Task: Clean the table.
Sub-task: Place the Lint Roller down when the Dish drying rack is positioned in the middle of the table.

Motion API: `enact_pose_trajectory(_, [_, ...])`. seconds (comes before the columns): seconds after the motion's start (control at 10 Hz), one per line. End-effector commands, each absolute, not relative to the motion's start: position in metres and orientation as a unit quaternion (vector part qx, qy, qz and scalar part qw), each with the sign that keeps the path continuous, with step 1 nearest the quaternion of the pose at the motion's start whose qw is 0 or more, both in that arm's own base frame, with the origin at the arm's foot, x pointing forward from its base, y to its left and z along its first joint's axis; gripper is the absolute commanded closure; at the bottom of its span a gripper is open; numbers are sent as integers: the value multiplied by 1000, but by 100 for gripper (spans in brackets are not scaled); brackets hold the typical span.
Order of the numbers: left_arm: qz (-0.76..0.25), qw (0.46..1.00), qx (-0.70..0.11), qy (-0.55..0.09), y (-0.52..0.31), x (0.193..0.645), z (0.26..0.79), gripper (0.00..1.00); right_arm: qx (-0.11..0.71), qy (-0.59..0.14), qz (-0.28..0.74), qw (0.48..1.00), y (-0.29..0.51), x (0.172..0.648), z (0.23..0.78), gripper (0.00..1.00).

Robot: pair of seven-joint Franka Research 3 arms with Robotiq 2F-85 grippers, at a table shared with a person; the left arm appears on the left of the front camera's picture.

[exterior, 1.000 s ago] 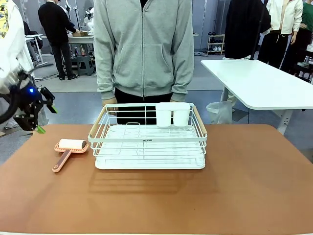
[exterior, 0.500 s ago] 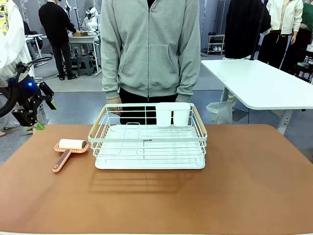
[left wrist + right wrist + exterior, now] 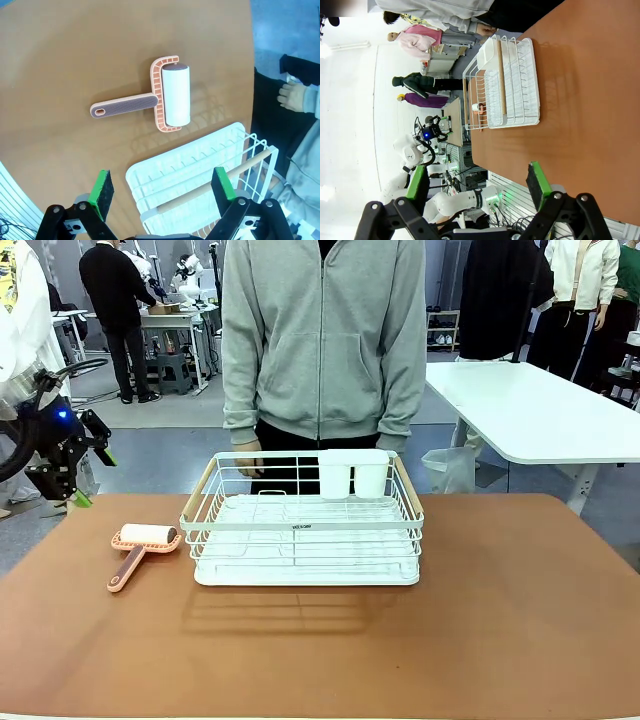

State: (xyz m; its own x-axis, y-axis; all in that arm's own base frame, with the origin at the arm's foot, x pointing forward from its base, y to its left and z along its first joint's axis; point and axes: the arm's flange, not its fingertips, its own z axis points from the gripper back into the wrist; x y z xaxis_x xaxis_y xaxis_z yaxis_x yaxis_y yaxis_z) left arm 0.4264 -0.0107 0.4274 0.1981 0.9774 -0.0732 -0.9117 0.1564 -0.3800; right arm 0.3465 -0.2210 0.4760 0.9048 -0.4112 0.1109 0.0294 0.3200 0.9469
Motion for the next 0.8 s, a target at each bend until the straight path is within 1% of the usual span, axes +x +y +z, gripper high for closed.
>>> enact_pose_trajectory(0.0, [620,757,-178,-105,-9,426,425,0,571,-175,-133,791,-221,346,480,0])
enact_pose_trajectory(0.7, [620,757,-178,-105,-9,426,425,0,571,-175,-133,791,-221,346,480,0])
